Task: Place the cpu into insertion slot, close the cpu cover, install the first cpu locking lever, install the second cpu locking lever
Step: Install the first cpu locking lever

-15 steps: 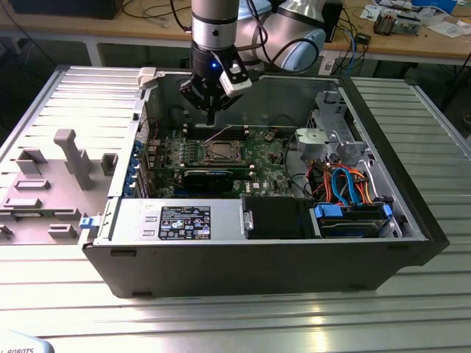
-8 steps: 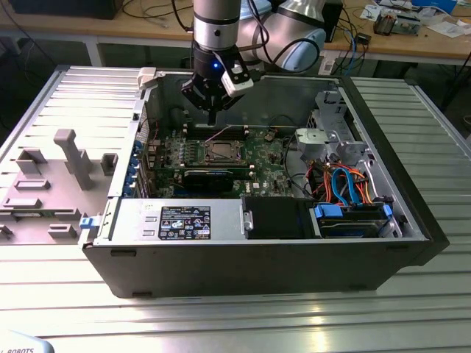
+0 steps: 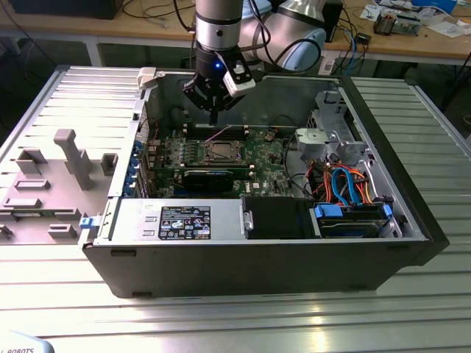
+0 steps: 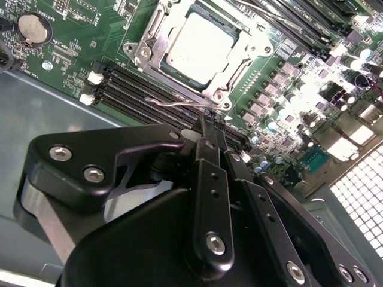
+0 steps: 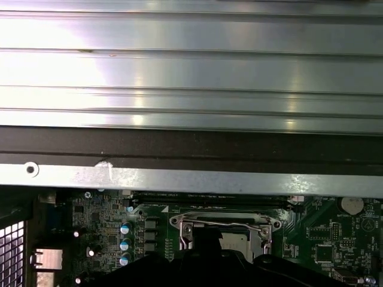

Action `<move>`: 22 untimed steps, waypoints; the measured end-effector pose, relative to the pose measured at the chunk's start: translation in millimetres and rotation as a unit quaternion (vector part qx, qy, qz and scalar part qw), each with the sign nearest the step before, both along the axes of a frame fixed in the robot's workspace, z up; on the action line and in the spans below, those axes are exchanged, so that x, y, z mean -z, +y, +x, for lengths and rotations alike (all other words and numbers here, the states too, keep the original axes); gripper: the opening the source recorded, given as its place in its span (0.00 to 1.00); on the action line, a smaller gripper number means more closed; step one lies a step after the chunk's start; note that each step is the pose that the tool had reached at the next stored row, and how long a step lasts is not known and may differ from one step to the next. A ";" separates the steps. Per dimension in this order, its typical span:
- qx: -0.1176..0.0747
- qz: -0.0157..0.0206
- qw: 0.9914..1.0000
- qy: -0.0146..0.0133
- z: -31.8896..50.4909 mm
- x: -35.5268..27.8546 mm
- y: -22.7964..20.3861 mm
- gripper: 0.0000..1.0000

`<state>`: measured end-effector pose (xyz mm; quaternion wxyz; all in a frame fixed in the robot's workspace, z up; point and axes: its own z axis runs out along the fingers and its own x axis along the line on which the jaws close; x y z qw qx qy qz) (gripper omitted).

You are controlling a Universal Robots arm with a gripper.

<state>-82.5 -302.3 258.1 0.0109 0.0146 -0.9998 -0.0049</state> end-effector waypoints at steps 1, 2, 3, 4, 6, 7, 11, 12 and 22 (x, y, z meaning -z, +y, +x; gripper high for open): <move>0.000 0.000 1.000 0.000 0.3 0.0 0.0 0.11; 0.000 0.000 1.000 0.000 0.6 0.0 0.0 0.11; 0.000 0.000 1.000 0.000 0.9 0.0 0.0 0.11; 0.000 0.000 1.000 0.000 1.3 0.0 0.0 0.11; 0.000 0.000 1.000 0.000 2.0 0.0 0.0 0.11; 0.000 0.000 1.000 0.000 2.3 0.0 0.0 0.11; 0.000 0.000 1.000 0.000 3.4 0.1 0.0 0.11; 0.000 0.000 1.000 0.000 3.9 0.1 0.0 0.11; 0.000 0.000 1.000 0.000 5.8 0.1 0.0 0.11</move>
